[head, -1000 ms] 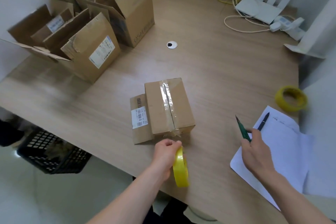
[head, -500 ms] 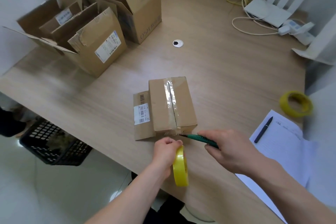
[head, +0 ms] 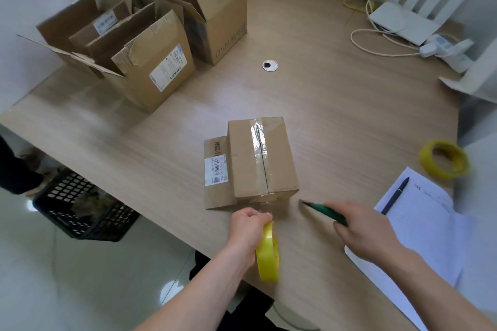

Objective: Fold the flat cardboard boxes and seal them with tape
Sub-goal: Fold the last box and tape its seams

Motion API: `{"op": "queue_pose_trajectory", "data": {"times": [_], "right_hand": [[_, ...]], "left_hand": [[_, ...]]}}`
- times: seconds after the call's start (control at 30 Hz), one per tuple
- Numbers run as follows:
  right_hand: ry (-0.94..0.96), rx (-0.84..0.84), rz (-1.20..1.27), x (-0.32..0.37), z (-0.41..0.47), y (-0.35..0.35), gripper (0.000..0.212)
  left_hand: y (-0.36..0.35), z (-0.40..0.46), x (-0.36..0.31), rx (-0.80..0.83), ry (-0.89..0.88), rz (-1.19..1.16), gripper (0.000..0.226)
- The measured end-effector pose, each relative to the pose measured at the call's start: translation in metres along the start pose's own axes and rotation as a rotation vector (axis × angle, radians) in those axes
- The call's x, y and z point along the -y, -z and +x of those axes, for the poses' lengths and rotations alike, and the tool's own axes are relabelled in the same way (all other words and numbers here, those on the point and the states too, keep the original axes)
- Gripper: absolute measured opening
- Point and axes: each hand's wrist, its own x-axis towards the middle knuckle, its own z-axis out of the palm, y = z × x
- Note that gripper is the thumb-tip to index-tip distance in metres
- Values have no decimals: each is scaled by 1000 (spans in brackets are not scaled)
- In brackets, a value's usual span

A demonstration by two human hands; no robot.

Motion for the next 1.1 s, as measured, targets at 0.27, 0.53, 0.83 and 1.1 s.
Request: {"op": "queue_pose_trajectory", "data": {"times": [0.27,0.53,0.83,1.1], "right_hand": [[-217,-123,-65,-28,-34,-26,46],[326,-250,257,97,27,10,40],[366,-186,-70,116,61,-6,36],[410,-272,-135,122,62,-12,20]], "left_hand": [[-9,5,-9,-31,32,63,14],[-11,14,-15,-32,35,-12,27],[-7,17,-4,18,119,-22,25],[23,-21,-5,134,124,165,28]]}}
